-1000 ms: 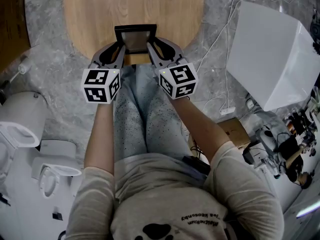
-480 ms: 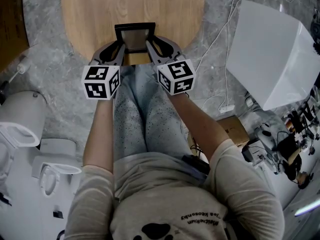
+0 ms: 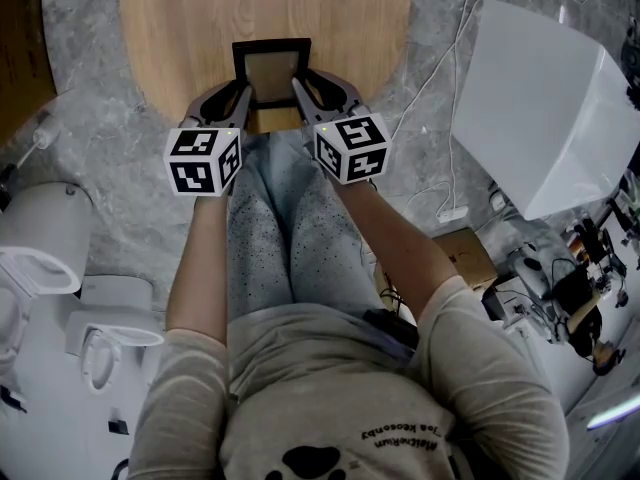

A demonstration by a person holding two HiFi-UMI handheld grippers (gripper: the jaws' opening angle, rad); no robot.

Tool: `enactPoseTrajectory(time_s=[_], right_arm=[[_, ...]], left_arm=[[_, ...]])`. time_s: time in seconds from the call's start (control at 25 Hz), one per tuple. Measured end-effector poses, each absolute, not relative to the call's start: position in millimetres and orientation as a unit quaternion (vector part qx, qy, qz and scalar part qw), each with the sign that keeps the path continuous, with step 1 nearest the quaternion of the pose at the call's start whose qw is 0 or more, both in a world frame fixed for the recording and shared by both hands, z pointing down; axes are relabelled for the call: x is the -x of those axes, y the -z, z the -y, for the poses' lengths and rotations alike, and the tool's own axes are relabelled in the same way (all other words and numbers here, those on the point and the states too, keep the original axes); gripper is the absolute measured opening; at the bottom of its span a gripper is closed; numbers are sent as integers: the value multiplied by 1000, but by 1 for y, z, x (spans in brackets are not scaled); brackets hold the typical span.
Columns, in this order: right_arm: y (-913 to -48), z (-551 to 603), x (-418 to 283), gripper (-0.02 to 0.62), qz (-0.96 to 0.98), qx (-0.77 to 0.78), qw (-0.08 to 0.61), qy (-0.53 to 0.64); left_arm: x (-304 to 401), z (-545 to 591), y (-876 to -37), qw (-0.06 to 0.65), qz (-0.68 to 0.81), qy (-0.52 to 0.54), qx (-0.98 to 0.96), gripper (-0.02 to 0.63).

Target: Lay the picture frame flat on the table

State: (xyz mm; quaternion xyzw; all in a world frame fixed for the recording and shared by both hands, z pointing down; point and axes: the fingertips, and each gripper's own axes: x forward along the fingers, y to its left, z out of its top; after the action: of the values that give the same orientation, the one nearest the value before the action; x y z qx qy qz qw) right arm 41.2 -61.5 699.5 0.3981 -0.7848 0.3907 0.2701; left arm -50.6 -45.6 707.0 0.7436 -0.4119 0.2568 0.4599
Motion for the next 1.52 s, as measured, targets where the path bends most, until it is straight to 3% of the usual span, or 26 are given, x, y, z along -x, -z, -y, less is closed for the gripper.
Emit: enactPoseTrajectory(time_s=[1.52], right_arm=[[-730, 71, -41, 92, 753, -400, 292, -434]], left_arm=[[53, 54, -731, 505, 423, -254, -708, 80]])
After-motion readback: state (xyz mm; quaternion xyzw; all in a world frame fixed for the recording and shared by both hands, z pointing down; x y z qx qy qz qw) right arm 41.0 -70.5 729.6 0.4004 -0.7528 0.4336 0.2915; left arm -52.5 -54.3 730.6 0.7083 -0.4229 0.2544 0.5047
